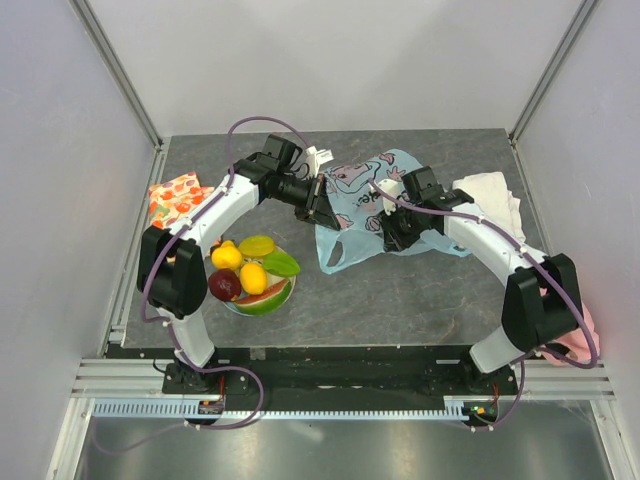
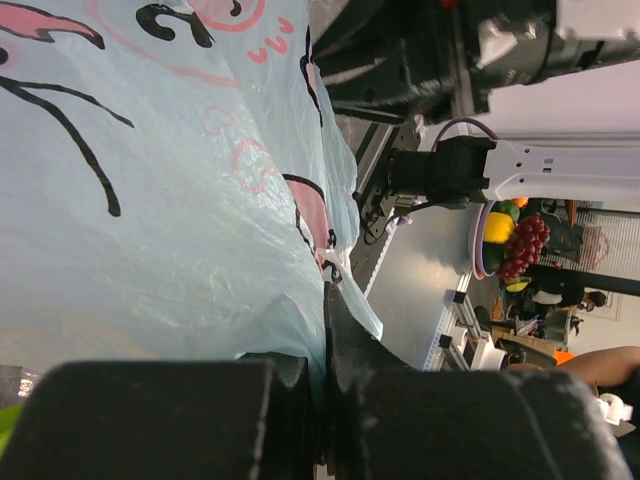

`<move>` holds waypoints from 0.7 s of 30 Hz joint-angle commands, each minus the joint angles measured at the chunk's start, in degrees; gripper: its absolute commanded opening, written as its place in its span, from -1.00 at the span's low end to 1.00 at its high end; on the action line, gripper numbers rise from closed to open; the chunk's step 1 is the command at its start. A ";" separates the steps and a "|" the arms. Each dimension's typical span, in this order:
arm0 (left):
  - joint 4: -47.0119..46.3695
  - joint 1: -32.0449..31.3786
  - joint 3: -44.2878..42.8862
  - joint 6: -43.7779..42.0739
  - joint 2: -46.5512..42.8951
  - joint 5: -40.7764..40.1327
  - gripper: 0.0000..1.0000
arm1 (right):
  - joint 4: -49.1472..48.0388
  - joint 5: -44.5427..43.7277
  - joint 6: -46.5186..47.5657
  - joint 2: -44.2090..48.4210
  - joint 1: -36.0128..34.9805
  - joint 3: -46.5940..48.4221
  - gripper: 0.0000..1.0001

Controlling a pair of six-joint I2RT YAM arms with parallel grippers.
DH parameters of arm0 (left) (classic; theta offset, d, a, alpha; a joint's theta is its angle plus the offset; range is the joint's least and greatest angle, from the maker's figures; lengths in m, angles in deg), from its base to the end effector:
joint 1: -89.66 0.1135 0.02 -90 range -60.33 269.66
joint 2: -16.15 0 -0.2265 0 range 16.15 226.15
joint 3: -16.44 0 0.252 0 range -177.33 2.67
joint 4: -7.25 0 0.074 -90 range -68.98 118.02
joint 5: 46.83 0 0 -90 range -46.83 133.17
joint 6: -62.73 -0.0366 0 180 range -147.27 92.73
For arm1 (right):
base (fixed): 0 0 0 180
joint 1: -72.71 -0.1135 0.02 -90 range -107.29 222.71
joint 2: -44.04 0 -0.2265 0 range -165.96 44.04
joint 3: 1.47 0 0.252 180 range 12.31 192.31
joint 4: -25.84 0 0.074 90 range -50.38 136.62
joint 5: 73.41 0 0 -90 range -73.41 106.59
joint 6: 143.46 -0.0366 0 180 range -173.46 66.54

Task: Take the fake fruits out of the plastic bag
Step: Adjust the plastic bag at the center of the board.

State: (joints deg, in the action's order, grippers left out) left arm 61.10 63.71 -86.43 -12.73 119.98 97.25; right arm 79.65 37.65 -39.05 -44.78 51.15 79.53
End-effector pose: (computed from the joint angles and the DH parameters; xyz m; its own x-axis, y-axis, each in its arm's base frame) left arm 0.3297 -0.1934 0.2512 -0.8811 0.2650 -0.3917 0.4702 0.4027 -0.7853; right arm 0.2894 0.1285 0.2105 -0.6677 -0.5135 -0.5389 -0.6896 0.6994 0.1880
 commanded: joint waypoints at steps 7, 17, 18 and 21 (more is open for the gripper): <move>-1.58 -0.06 2.44 0.66 -1.70 1.73 -0.97 | -4.26 -9.28 -3.69 -4.88 1.52 8.10 -0.48; 1.06 -2.43 -0.72 -2.42 -1.09 -0.66 -0.97 | -1.80 -0.06 -3.16 -7.60 1.61 10.83 -0.30; 0.54 -2.35 -1.33 -2.07 -0.91 0.05 -0.97 | -1.97 -0.05 -3.25 -7.51 1.70 10.30 -0.30; -0.87 -2.35 -1.69 0.04 -0.39 4.00 -0.97 | -2.76 -1.02 -3.43 -7.51 1.70 9.95 -0.32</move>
State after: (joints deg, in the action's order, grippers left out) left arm 61.75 61.26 -85.21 -13.47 119.98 96.36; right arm 77.51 34.83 -41.76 -52.12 52.68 88.23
